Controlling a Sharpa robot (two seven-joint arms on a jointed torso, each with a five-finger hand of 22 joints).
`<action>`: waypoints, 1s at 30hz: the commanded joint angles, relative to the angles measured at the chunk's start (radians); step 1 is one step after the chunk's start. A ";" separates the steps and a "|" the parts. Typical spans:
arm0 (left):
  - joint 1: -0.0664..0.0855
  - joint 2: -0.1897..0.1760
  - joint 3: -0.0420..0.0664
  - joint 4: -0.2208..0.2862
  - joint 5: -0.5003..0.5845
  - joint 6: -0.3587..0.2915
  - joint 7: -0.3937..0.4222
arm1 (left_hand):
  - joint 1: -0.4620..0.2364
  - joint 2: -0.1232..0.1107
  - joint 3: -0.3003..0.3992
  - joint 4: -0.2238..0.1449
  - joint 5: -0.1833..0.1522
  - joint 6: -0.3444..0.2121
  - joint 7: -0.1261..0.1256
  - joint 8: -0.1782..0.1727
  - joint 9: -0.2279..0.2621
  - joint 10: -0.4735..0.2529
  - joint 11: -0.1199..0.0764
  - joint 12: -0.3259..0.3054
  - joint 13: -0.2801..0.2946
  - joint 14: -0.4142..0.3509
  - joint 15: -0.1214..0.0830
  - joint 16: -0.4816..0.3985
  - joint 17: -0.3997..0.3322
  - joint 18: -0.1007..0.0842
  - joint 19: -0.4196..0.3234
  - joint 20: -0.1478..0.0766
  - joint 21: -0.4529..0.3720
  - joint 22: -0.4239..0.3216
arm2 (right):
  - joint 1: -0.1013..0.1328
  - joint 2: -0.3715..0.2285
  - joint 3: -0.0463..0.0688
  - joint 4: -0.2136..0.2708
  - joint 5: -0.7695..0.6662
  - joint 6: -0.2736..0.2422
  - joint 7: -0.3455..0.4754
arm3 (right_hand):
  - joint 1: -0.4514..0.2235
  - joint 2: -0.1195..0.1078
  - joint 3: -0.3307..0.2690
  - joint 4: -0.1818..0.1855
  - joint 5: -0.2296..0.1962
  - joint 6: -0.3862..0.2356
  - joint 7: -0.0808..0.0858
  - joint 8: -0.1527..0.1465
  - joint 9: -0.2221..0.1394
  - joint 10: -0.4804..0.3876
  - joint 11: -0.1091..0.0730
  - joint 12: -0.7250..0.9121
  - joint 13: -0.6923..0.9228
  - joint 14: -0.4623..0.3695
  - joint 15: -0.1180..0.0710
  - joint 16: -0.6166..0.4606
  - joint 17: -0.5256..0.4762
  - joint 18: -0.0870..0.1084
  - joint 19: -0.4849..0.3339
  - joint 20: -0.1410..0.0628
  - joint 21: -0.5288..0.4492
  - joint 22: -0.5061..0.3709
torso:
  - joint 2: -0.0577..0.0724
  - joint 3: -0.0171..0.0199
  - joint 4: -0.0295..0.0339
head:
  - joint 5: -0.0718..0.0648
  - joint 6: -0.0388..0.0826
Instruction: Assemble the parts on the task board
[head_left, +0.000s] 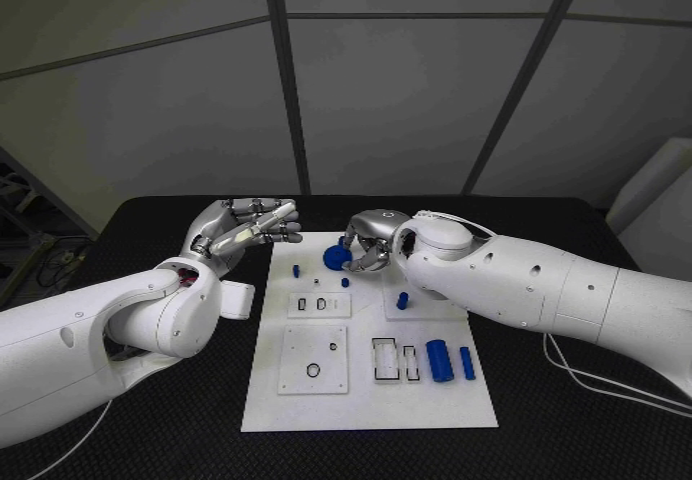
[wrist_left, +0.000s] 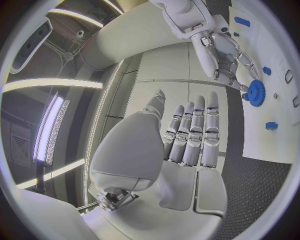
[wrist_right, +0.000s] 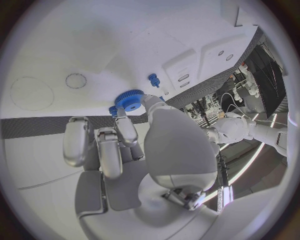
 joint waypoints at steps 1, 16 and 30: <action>0.002 -0.002 0.001 0.001 -0.007 0.004 0.006 | -0.009 0.004 0.000 -0.008 -0.006 -0.003 0.003 -0.005 -0.001 -0.006 0.000 -0.003 -0.001 -0.001 0.008 -0.005 0.002 -0.013 -0.005 0.004 0.000 0.001 | 0.002 -0.021 0.000 0.026 0.004 -0.045 -0.001 | 0.011 0.002 0.002 -0.005 0.006 0.001 -0.001 -0.001 -0.001 0.010 0.001 0.008 0.005 0.102 0.002 0.005 0.263 -0.013 0.010 0.000 0.003 0.001 | 0.000 0.0002 -0.0008 | 0.000 0.000; 0.002 -0.009 0.001 -0.003 -0.007 0.011 0.005 | -0.009 0.004 0.000 -0.009 -0.006 -0.003 0.004 -0.006 -0.001 -0.007 0.000 -0.003 -0.001 -0.002 0.009 -0.006 0.002 -0.013 -0.006 0.004 -0.001 0.001 | 0.002 -0.259 0.000 0.201 0.245 -0.264 0.167 | 0.088 -0.006 0.030 -0.054 -0.039 0.040 -0.010 0.015 0.000 0.023 -0.009 0.019 0.017 0.101 -0.007 0.003 0.259 -0.011 0.002 -0.008 -0.002 -0.009 | -0.004 0.0011 -0.0067 | 0.000 0.005; 0.001 -0.004 0.001 -0.014 -0.007 0.038 -0.005 | -0.016 0.017 -0.008 -0.021 -0.005 0.029 -0.006 0.001 0.002 0.047 -0.013 0.014 0.006 0.027 -0.001 -0.004 0.015 -0.011 -0.015 0.001 -0.003 0.002 | 0.000 -0.422 -0.001 0.140 0.489 -0.210 0.360 | 0.173 -0.025 0.042 -0.121 -0.061 0.067 -0.013 0.012 -0.005 0.002 -0.014 -0.015 -0.017 0.094 -0.013 -0.007 0.231 -0.003 -0.027 -0.015 -0.023 -0.046 | -0.006 0.0070 -0.0123 | -0.007 0.019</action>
